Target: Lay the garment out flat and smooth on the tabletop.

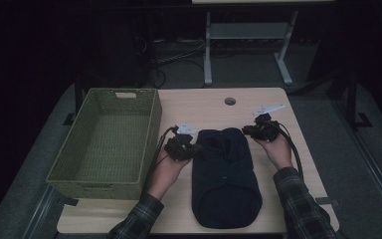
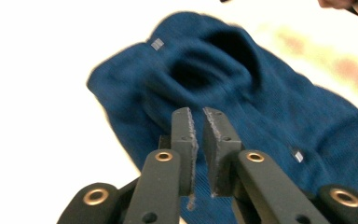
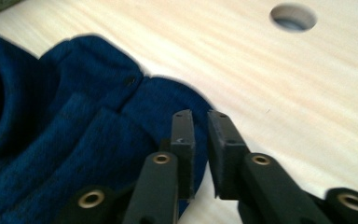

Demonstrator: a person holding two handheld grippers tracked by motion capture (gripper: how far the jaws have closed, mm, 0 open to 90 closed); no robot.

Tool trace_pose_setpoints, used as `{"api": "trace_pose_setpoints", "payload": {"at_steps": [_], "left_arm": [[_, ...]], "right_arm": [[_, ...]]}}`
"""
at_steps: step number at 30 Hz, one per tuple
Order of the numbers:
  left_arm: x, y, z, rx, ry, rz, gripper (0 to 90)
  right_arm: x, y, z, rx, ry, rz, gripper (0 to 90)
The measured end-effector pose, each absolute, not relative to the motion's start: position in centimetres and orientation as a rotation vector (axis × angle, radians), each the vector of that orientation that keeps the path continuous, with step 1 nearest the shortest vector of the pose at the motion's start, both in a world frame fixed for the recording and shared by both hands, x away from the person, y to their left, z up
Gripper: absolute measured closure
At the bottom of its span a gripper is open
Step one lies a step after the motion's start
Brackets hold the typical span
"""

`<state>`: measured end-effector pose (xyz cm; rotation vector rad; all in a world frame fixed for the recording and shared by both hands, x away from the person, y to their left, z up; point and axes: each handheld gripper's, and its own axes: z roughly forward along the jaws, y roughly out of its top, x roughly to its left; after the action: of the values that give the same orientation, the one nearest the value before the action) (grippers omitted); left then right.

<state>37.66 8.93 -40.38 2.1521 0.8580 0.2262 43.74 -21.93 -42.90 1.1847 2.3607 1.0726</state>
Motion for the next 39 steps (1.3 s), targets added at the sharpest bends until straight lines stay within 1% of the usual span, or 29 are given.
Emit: {"api": "trace_pose_setpoints", "payload": {"at_steps": [1,4,6,10,11,12,16,21,29,39], "left_arm": [[38.2,8.9,-40.2,2.143,0.867,0.234,79.3],[39.7,8.6,-40.0,2.125,0.893,0.252,73.0],[41.1,8.3,-40.0,2.121,0.907,0.296,67.7],[42.9,8.1,-40.3,2.116,0.949,0.343,57.8],[43.4,8.1,-40.4,2.11,0.964,0.348,57.0],[43.8,8.1,-40.6,2.108,0.975,0.351,54.4],[45.4,7.9,-41.7,2.129,1.01,0.358,48.8],[46.3,7.8,-43.5,2.164,1.049,0.341,45.1],[47.3,7.5,-45.5,2.198,1.078,0.317,42.7],[47.9,7.8,-46.4,2.201,1.062,0.261,39.1]], "right_arm": [[43.8,-22.0,-42.7,1.181,2.352,1.081,77.2],[44.3,-22.2,-42.4,1.217,2.37,1.097,68.9],[44.5,-22.1,-42.2,1.216,2.36,1.092,64.5],[45.0,-22.2,-42.5,1.22,2.331,1.099,60.1],[45.1,-22.2,-42.6,1.224,2.328,1.1,59.0],[45.2,-22.2,-42.8,1.225,2.334,1.101,57.0],[45.7,-22.0,-43.6,1.236,2.332,1.103,54.1],[46.0,-21.8,-44.3,1.256,2.33,1.103,51.7],[46.2,-22.1,-44.5,1.278,2.326,1.107,51.0],[46.6,-21.6,-45.8,1.296,2.38,1.098,48.7]]}}
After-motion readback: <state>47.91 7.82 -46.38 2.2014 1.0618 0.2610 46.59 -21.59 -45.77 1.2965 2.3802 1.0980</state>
